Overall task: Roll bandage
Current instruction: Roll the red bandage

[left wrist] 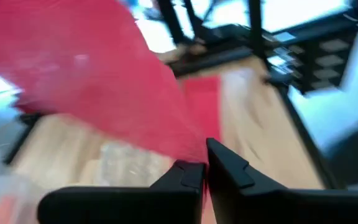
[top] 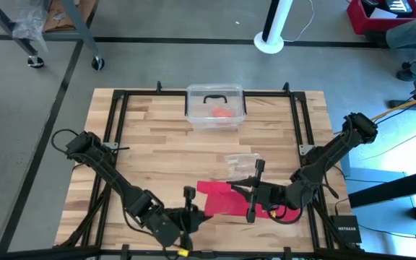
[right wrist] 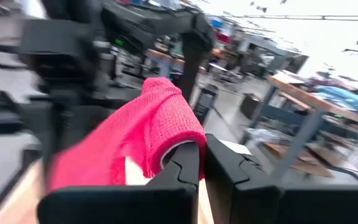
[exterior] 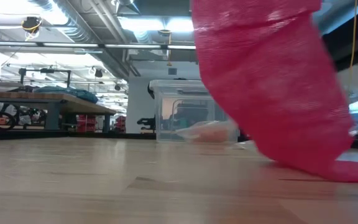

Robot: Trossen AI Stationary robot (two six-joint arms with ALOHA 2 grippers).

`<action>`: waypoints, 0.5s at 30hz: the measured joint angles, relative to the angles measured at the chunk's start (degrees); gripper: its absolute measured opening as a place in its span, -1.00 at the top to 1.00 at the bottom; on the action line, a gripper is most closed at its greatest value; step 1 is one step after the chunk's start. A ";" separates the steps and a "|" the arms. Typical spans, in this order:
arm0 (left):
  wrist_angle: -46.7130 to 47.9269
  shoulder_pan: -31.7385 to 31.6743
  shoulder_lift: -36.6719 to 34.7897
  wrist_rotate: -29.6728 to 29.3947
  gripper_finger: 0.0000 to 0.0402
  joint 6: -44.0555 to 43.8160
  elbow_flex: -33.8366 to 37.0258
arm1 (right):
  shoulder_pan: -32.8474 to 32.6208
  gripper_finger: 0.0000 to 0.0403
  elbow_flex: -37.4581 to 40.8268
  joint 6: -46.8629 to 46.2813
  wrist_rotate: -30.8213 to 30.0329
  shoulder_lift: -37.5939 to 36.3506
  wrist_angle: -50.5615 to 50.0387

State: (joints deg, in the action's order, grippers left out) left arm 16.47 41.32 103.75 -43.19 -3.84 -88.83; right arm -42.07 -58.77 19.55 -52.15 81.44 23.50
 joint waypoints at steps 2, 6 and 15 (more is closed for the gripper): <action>1.51 1.55 -0.12 0.92 0.99 -0.16 -1.10 | -1.05 0.93 0.01 2.35 -3.14 -0.57 -0.09; -0.30 5.46 -1.44 -0.05 0.99 2.25 -4.47 | -2.39 0.92 0.01 5.62 -6.48 -1.41 -1.03; -5.23 12.89 -1.38 -2.86 1.00 11.63 -7.61 | -1.76 0.92 0.01 6.21 -10.18 -1.45 -4.01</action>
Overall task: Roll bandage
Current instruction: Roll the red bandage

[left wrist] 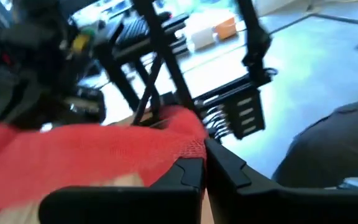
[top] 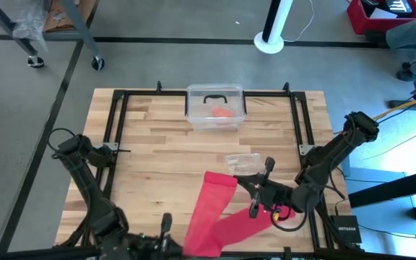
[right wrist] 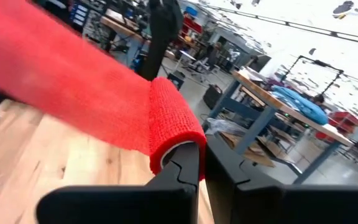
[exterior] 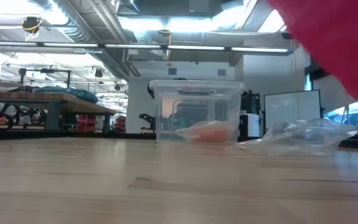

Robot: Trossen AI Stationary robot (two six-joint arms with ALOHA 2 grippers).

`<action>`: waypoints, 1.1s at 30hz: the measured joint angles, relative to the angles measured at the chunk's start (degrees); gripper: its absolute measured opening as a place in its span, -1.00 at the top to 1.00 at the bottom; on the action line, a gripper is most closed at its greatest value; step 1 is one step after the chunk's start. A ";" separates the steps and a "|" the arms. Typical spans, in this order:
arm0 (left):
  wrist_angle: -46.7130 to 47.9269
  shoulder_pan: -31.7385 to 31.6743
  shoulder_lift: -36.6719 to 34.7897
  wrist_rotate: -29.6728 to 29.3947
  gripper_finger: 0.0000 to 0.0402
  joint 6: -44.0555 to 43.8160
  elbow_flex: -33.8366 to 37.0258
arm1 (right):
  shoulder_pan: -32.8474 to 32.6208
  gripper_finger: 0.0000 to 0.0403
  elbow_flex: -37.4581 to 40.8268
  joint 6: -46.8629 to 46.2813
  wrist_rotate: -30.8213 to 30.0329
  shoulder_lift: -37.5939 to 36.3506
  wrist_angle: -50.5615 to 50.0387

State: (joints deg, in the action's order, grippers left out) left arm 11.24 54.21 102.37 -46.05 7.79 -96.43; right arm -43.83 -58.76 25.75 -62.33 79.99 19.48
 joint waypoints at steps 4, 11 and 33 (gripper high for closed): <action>3.50 -0.87 0.02 3.40 1.00 -1.80 -0.01 | 0.04 0.92 0.00 -0.12 -0.16 0.00 3.41; 10.76 -6.02 1.20 3.63 1.00 -13.77 2.03 | -0.05 0.92 0.00 0.07 -0.12 0.00 8.50; 24.35 -8.26 -1.64 14.88 0.23 -37.15 0.62 | -0.09 0.92 0.00 -0.34 3.39 0.00 7.37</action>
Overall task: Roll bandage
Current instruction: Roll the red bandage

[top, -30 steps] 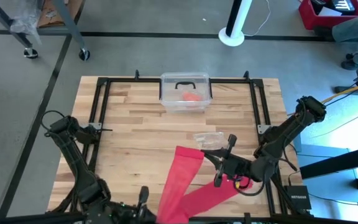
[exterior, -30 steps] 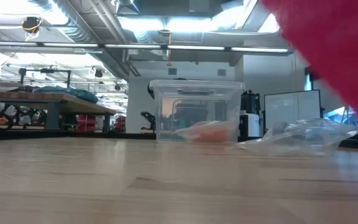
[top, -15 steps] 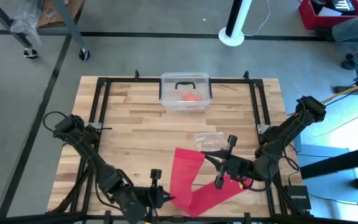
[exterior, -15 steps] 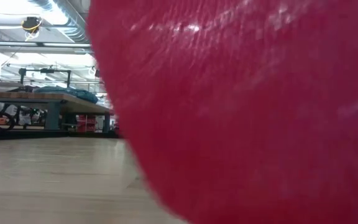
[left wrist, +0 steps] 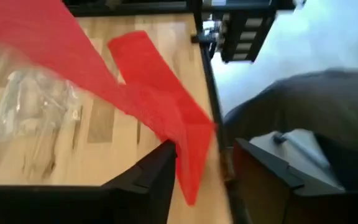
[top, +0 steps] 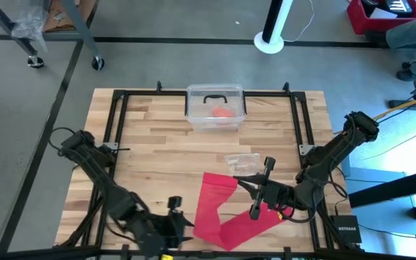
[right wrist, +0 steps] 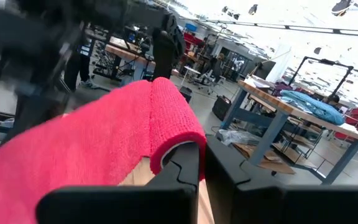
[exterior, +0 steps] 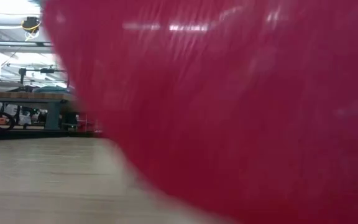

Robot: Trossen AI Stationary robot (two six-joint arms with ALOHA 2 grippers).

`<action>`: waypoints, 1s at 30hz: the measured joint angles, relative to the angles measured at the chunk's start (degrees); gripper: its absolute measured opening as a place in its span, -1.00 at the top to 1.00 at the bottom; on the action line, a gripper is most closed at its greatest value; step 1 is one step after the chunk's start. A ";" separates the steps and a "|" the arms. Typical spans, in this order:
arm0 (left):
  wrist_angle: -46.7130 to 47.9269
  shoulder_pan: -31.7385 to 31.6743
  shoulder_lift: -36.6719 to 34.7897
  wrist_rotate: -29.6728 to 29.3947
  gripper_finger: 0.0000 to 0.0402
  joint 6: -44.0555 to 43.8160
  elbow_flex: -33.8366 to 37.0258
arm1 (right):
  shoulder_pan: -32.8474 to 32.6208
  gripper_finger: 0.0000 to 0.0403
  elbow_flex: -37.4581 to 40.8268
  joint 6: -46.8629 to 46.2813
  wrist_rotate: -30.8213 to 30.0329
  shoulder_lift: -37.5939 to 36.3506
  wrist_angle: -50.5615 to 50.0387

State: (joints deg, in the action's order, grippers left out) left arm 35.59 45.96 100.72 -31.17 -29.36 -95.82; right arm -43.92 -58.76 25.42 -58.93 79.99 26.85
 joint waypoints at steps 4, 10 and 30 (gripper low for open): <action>2.12 2.81 -1.44 -8.08 0.24 0.49 -0.28 | 0.01 0.92 -0.02 -1.26 3.36 0.00 -0.12; 7.08 5.41 -1.76 -21.73 0.32 1.40 -0.18 | 0.00 0.92 -0.02 -1.61 6.43 0.00 -0.29; -10.52 3.71 -0.39 -27.27 0.44 22.06 -0.15 | 0.07 0.92 -0.02 -12.82 22.07 0.02 -3.91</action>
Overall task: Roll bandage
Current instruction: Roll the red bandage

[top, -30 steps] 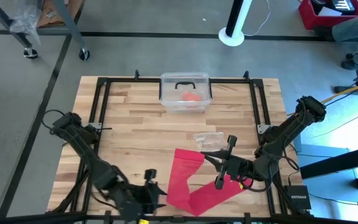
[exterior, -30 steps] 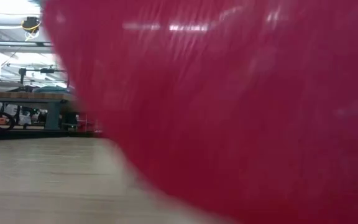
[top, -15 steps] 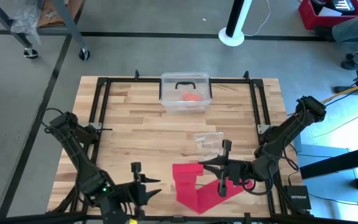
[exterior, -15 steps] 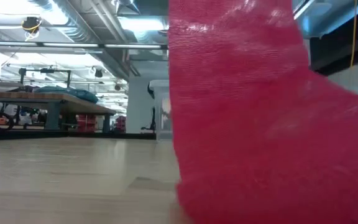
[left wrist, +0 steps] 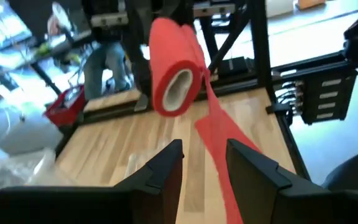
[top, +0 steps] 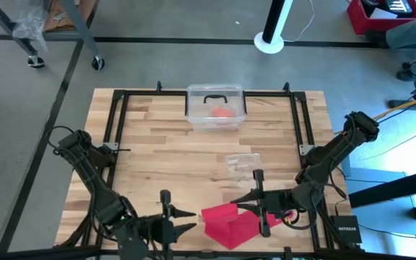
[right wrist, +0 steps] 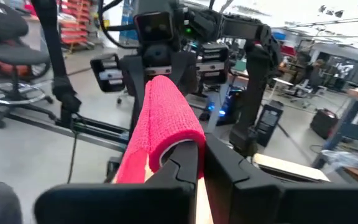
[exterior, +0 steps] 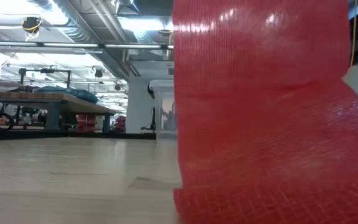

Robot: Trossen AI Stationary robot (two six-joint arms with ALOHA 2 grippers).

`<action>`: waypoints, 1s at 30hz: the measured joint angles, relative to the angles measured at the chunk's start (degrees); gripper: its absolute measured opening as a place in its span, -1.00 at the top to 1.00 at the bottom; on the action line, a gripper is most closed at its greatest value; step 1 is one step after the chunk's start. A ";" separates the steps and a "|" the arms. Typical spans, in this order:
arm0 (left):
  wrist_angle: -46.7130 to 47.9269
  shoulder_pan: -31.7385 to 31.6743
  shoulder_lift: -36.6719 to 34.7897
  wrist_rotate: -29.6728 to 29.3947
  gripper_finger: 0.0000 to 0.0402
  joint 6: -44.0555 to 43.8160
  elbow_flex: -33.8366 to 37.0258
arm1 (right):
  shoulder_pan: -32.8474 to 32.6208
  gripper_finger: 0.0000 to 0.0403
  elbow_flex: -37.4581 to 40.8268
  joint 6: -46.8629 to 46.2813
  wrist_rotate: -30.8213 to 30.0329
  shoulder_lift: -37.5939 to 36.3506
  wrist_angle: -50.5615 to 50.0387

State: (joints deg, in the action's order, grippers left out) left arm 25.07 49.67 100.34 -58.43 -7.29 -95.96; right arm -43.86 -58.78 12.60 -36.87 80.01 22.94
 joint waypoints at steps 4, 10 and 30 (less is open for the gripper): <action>-2.01 -0.28 1.41 -0.11 0.47 4.31 0.09 | 0.01 0.92 0.00 -1.48 2.51 0.31 0.20; -2.95 0.25 1.48 -1.41 0.52 6.61 0.07 | 0.50 0.92 0.02 -1.90 4.56 1.61 0.47; -7.68 1.77 1.18 -3.82 0.56 12.02 0.04 | 2.77 0.92 0.02 -5.50 9.51 3.37 1.63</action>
State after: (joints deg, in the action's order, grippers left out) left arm 17.39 51.44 101.51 -62.26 4.73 -95.92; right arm -41.09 -58.76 7.09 -27.35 83.37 24.57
